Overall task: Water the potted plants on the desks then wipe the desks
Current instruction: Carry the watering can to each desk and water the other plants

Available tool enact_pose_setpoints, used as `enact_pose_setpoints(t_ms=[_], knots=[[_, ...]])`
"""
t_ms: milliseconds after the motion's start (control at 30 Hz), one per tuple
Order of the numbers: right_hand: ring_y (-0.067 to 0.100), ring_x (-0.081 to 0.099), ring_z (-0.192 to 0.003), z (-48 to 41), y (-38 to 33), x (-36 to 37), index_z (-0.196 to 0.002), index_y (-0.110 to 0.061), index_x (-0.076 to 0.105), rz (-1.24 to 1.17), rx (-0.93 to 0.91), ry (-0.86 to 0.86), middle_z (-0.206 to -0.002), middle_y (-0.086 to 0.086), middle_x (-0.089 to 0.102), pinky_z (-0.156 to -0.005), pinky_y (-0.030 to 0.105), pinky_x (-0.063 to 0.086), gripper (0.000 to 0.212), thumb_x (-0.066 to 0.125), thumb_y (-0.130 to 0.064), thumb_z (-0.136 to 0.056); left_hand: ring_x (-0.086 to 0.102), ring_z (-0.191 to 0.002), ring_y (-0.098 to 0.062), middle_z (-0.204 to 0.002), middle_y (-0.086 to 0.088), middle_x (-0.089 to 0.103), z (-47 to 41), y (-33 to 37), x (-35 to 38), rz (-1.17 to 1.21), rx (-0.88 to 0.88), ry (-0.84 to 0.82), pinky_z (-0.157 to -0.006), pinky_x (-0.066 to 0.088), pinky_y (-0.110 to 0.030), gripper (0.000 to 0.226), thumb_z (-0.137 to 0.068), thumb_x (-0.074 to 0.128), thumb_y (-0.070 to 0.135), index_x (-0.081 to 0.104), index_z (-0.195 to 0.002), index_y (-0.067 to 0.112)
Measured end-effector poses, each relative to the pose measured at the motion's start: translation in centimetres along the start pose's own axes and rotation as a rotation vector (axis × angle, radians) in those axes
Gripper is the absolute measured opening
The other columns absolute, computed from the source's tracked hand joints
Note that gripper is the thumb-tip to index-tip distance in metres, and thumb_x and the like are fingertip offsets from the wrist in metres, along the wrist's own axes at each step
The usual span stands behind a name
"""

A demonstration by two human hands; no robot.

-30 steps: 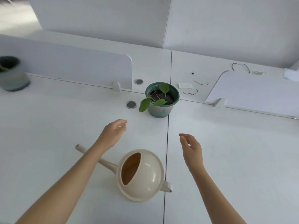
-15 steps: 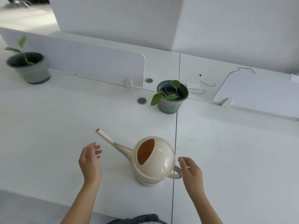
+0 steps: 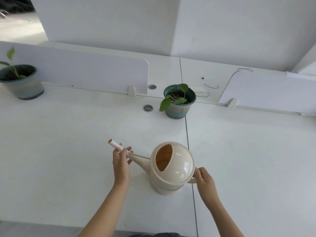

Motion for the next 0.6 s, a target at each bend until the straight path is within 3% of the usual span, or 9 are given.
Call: enact_pose_setpoints(t_ms=[200,367,500,600], knots=[[0.015,0.049,-0.076,0.8,-0.1,-0.2,-0.088,0.007,0.055,-0.094,0.057,-0.003,-0.087,0.009,0.054,-0.065,0.023,0.038,0.038,0.044,-0.029,-0.094,0.058,-0.082,-0.016,-0.097,-0.007,0.059,0.7,-0.1,0.5,0.060,-0.033,-0.045,-0.084,0.043,-0.036,0.033,-0.097,0.035,0.017,0.037,-0.128,0.009],[0.002,0.057,-0.075,3.5,-0.1,-1.2,-0.098,0.010,0.055,-0.200,0.066,-0.017,-0.090,0.004,0.057,-0.067,0.018,0.038,0.039,0.045,-0.027,-0.094,0.057,-0.080,-0.016,-0.092,-0.004,0.059,2.3,1.0,1.0,0.068,-0.014,-0.089,-0.077,0.045,-0.033,0.039,-0.096,0.036,0.019,0.034,-0.134,0.008],[0.018,0.058,-0.087,5.8,-0.6,-3.5,-0.095,0.010,0.056,-0.274,0.006,0.020,-0.086,0.002,0.060,-0.068,0.021,0.039,0.039,0.050,-0.028,-0.092,0.058,-0.080,-0.016,-0.091,-0.003,0.059,5.6,2.3,0.4,0.091,0.018,-0.103,-0.073,0.046,-0.030,0.034,-0.096,0.036,0.020,0.037,-0.129,0.012],[0.019,0.057,-0.084,8.2,-1.0,-5.0,-0.087,0.005,0.057,-0.300,-0.044,0.002,-0.083,0.002,0.060,-0.067,0.021,0.040,0.034,0.053,-0.029,-0.090,0.058,-0.078,-0.017,-0.091,-0.003,0.059,9.2,2.8,-1.2,0.125,0.039,-0.077,-0.071,0.046,-0.030,0.023,-0.096,0.036,0.019,0.038,-0.119,0.016]])
Point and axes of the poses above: each hand's wrist, its own z-axis away from the middle knuckle, its own x-axis out of the palm, y = z × x, the point moved 6 cm from there along -z, towards the middle knuckle
